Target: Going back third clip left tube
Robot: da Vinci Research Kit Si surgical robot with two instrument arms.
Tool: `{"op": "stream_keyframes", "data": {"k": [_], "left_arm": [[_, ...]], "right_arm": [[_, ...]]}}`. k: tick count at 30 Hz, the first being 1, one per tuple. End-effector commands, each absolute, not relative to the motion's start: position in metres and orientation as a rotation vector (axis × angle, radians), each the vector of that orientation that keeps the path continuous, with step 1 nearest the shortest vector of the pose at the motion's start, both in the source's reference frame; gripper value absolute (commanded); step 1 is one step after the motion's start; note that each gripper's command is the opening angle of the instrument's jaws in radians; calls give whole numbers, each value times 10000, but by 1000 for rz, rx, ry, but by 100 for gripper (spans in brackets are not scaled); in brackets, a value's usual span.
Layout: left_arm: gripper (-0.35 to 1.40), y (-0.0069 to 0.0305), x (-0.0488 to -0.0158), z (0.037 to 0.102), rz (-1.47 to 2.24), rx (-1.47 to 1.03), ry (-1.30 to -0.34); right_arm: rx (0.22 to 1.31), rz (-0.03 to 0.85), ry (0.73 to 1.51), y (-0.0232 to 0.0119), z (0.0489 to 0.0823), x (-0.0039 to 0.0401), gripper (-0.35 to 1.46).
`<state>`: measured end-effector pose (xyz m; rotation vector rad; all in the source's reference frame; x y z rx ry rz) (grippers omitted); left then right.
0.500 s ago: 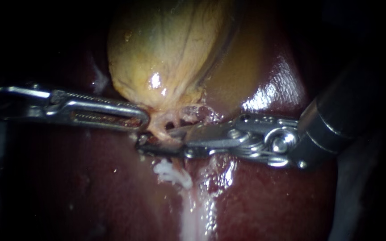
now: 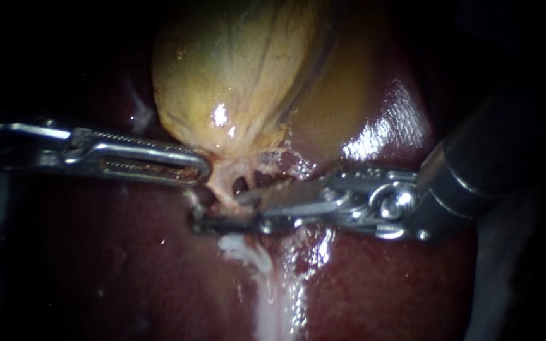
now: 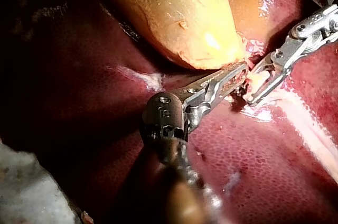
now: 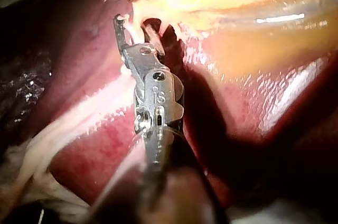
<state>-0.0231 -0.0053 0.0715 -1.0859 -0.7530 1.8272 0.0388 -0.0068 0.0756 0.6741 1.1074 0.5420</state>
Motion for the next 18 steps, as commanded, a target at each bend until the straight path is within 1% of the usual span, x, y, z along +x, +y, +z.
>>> {"op": "stream_keyframes", "data": {"k": [1,11,18], "left_arm": [[-35,-53,-230,714,1827,-1087,-753],[-35,-52,-228,713,1827,-1087,-756],[-35,-50,-223,713,1827,-1087,-755]], "right_arm": [[669,540,1113,-68,756,386,49],[663,512,1120,-69,752,366,49],[658,451,1136,-76,732,322,49]]}}
